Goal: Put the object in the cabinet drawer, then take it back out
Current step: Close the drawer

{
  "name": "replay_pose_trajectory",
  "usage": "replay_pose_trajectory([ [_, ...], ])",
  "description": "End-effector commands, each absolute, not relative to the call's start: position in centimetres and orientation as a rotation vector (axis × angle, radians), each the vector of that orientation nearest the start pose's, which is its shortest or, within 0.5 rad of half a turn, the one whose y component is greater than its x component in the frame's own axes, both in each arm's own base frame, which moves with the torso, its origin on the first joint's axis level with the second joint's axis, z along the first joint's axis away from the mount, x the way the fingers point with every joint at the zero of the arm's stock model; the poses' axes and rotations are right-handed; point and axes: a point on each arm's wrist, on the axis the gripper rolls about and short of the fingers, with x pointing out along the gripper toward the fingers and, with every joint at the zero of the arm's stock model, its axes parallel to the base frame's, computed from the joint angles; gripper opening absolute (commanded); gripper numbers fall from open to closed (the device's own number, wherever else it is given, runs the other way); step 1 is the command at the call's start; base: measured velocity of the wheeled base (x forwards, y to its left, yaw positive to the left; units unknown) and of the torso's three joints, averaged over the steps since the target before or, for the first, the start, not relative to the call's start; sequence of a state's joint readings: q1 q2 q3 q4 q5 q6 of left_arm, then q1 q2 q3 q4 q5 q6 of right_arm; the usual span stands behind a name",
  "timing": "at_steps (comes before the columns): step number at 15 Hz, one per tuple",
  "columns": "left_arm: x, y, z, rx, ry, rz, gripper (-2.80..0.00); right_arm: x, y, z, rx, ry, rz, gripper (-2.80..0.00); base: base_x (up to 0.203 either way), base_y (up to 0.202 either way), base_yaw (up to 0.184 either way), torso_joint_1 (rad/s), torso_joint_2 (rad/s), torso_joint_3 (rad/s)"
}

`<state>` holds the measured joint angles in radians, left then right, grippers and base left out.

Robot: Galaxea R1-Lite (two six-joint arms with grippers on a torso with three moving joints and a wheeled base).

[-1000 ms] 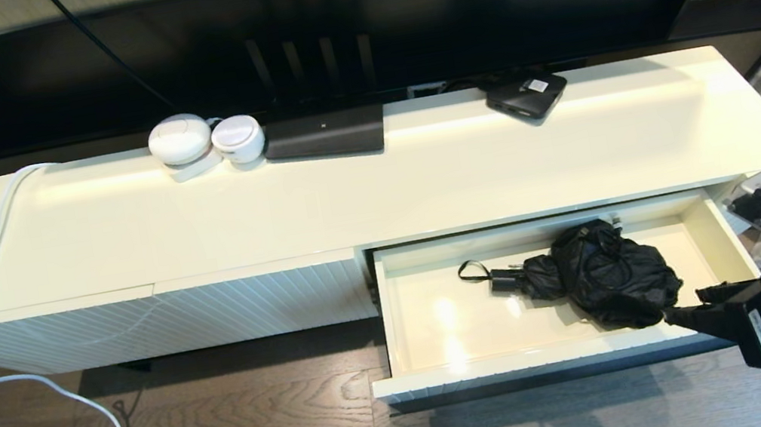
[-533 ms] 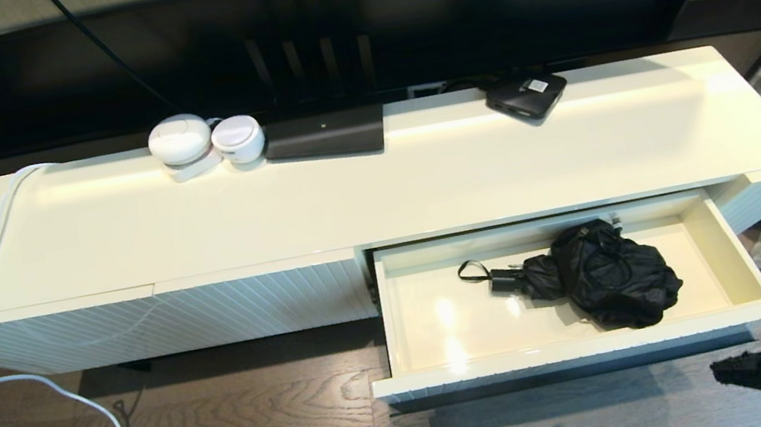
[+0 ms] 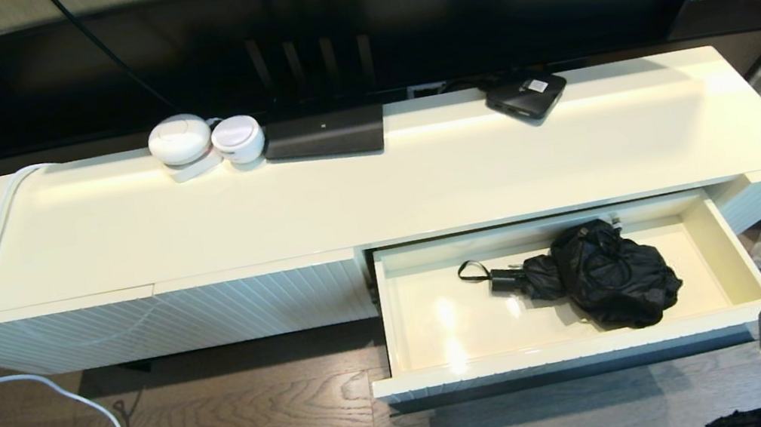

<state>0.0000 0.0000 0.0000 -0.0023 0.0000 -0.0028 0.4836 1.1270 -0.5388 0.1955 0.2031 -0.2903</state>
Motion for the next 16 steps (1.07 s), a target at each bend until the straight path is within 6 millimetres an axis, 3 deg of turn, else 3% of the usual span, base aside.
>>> replay_pose_trajectory([
  [1,-2.3,0.0,7.5,-0.003,-0.002,0.0,-2.8,11.6,7.1,15.0,-0.445,0.751,0.816,-2.8,0.0,0.0,0.0,0.0,0.0,0.0],
  [6,-2.3,0.0,7.6,-0.003,-0.003,0.0,-2.8,13.2,8.4,11.8,-0.54,0.869,0.848,-2.8,0.0,0.0,0.0,0.0,0.0,0.0],
  [11,-2.3,0.0,7.6,-0.003,-0.003,0.0,-2.8,15.2,9.5,9.4,-0.592,0.871,0.781,-2.8,0.0,0.0,0.0,0.0,0.0,0.0],
  [16,-2.3,0.0,7.6,-0.003,-0.003,0.0,-2.8,16.2,10.0,8.4,-0.637,0.835,0.744,-2.8,0.0,0.0,0.0,0.0,0.0,0.0],
])
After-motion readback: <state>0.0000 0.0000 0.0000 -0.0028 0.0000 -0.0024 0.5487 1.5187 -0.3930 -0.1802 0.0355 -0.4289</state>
